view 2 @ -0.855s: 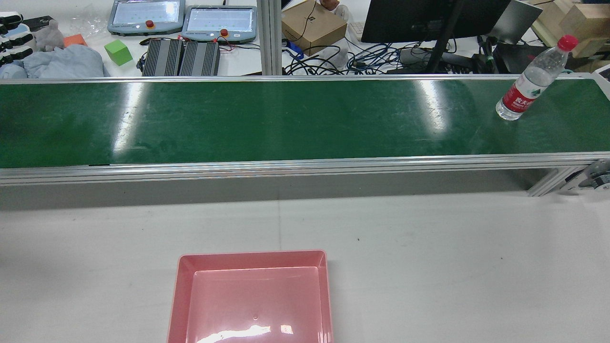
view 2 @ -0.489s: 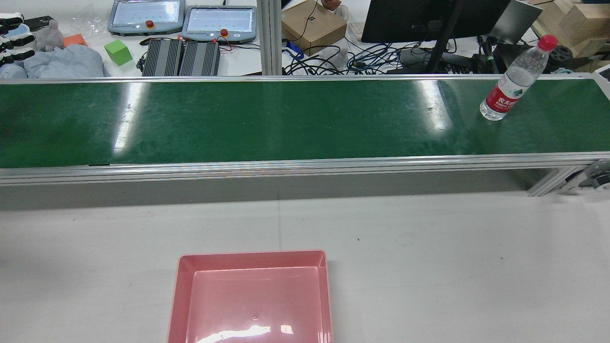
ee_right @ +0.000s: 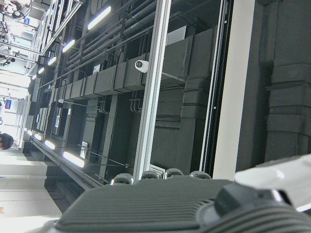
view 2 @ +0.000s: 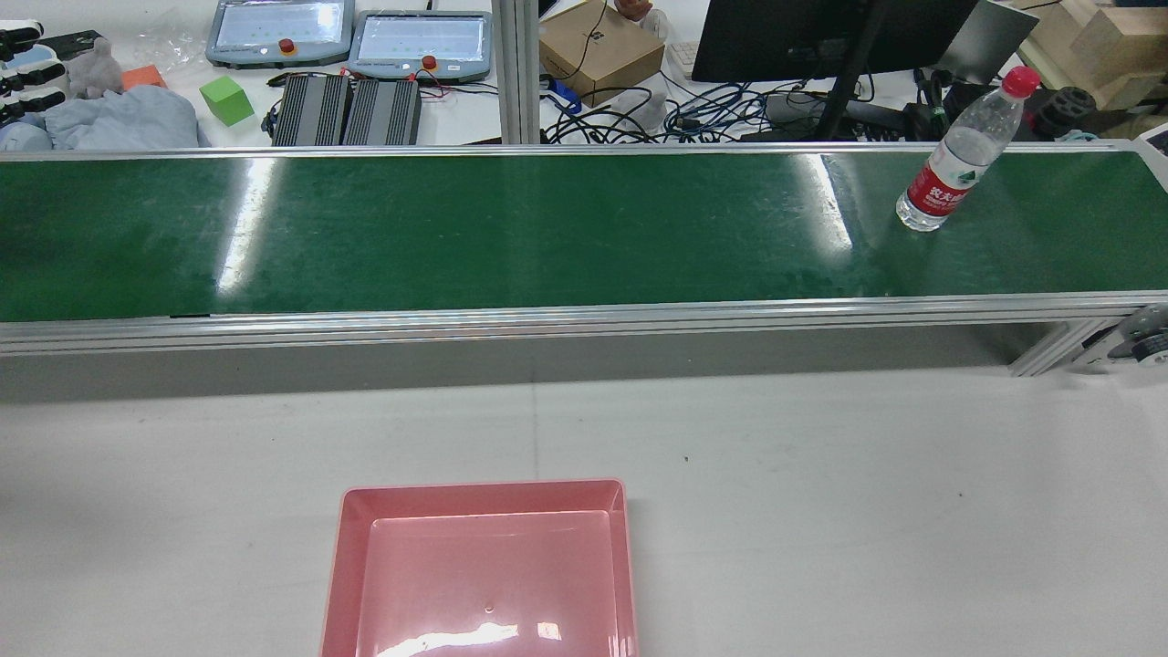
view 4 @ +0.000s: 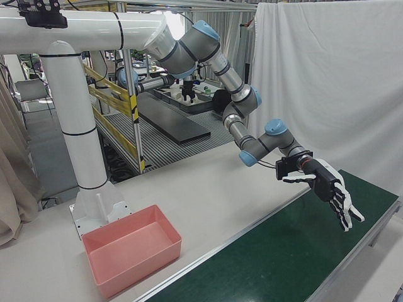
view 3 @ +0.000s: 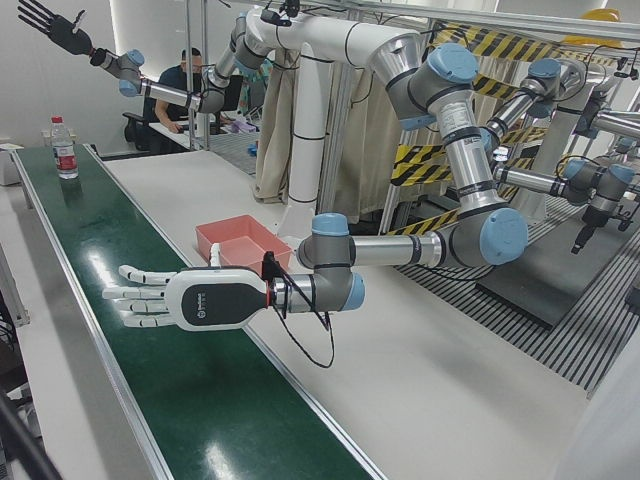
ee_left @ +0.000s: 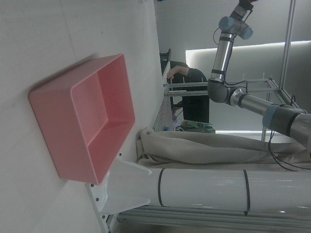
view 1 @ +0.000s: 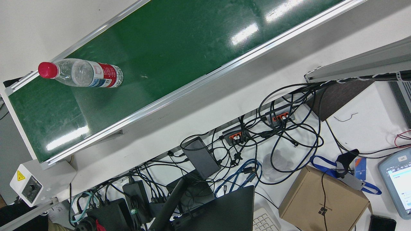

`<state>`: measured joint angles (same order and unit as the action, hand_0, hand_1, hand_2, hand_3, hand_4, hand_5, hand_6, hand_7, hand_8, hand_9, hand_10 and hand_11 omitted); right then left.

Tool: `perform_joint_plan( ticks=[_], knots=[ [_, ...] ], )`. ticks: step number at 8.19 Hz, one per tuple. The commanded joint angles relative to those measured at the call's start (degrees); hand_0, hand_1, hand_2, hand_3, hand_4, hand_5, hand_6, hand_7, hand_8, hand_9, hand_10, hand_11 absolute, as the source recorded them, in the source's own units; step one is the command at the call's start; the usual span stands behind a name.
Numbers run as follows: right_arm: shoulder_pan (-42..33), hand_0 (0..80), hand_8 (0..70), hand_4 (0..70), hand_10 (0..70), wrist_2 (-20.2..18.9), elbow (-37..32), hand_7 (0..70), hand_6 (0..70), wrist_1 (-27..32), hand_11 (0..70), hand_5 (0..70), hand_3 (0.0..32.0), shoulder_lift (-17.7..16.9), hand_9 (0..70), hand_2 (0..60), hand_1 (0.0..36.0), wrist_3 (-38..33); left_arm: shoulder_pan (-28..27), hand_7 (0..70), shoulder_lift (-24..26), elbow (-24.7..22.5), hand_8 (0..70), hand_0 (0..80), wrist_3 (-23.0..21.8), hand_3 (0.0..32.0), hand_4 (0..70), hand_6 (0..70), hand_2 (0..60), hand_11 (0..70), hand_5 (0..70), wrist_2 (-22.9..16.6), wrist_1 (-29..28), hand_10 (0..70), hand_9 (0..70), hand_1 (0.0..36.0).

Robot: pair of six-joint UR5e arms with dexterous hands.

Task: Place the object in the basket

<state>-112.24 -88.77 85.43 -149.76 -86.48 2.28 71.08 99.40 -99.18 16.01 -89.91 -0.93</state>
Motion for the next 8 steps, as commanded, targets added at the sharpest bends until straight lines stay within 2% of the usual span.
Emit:
perform_joint_plan(
  ticks=[1, 8],
  knots=[
    [0.0, 0.0, 0.0, 0.0, 0.0, 0.0, 0.0, 0.0, 0.0, 0.08, 0.0, 0.0, 0.0, 0.0, 0.0, 0.0, 0.0, 0.0, 0.02, 2.5, 0.0, -0.13, 9.2, 61.0, -0.01, 6.6, 3.8, 5.2, 0.0, 10.9, 24.2, 0.0, -0.04, 6.3, 10.4, 7.6],
    [0.0, 0.0, 0.0, 0.0, 0.0, 0.0, -0.09, 0.0, 0.0, 0.08, 0.0, 0.0, 0.0, 0.0, 0.0, 0.0, 0.0, 0.0, -0.42, 2.5, 0.0, 0.3, 9.2, 60.8, 0.43, 6.4, 5.1, 5.3, 0.0, 10.8, 24.1, 0.0, 0.05, 6.3, 10.4, 7.6]
  ],
)
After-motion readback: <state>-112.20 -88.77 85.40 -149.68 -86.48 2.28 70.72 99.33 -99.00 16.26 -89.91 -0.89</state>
